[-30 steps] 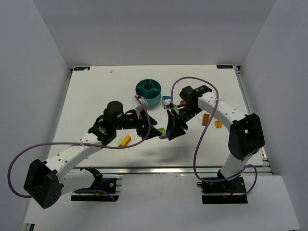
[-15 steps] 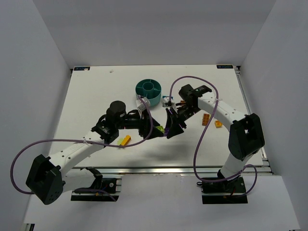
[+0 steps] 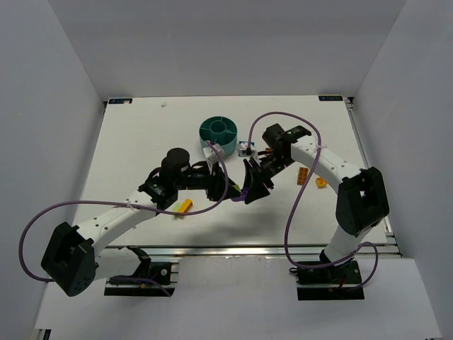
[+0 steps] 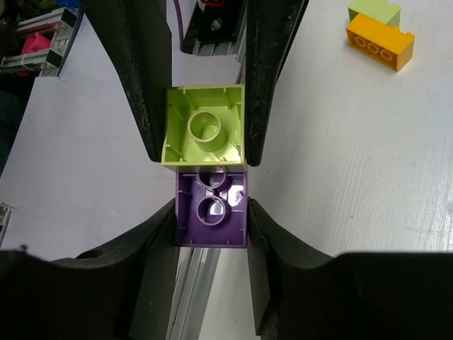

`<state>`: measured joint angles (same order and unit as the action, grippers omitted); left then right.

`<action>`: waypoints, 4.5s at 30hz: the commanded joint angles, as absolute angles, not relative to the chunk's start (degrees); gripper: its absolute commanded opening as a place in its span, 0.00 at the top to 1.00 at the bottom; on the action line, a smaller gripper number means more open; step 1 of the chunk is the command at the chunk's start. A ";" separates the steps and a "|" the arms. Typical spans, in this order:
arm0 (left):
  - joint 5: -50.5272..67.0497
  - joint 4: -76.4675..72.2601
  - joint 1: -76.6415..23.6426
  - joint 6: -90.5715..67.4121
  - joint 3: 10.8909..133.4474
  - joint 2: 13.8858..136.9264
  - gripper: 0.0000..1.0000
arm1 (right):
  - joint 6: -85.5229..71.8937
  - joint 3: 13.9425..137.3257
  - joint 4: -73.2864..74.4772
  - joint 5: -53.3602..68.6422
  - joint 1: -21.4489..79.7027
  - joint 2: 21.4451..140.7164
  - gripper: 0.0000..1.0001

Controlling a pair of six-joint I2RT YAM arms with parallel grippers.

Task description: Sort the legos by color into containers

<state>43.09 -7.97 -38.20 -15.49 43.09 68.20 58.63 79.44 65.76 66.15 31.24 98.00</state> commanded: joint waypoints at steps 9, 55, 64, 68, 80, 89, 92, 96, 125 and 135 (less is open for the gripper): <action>43.16 -8.00 -38.59 -14.68 47.46 64.87 1.00 | 58.71 77.88 62.32 66.36 31.55 95.63 1.00; 8.70 15.11 -23.20 -32.70 45.79 48.78 1.00 | 61.78 94.30 34.01 13.10 27.42 97.46 1.00; 5.63 17.40 -23.12 -32.52 43.25 44.04 1.00 | 64.51 104.76 37.70 9.76 27.42 106.69 1.00; 5.27 17.75 -23.20 -32.52 42.63 43.42 1.00 | 64.34 106.95 37.53 9.58 27.60 109.77 1.00; 3.87 17.75 -23.12 -33.14 41.31 43.06 1.00 | 64.16 117.07 31.39 4.05 30.14 123.92 1.00; 3.87 17.05 -23.12 -32.96 40.26 43.94 1.00 | 66.88 118.92 27.86 1.14 31.73 128.58 0.84; 4.13 16.88 -23.20 -33.05 40.25 44.21 1.00 | 67.41 118.92 27.69 0.88 32.25 129.11 0.79; 4.04 16.96 -23.12 -33.05 40.60 44.21 1.00 | 67.59 118.74 27.33 1.40 32.52 128.94 0.53; 5.71 14.15 -23.12 -34.54 40.34 45.44 1.00 | 48.02 118.91 27.68 10.72 27.08 122.34 0.31; 6.85 12.66 -23.12 -35.59 39.64 46.58 1.00 | 2.49 108.11 22.59 3.25 21.01 120.32 0.18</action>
<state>5.54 14.31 -23.38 -35.00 39.79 46.46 20.58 110.10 25.06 5.54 20.91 122.02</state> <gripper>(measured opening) 0.461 0.829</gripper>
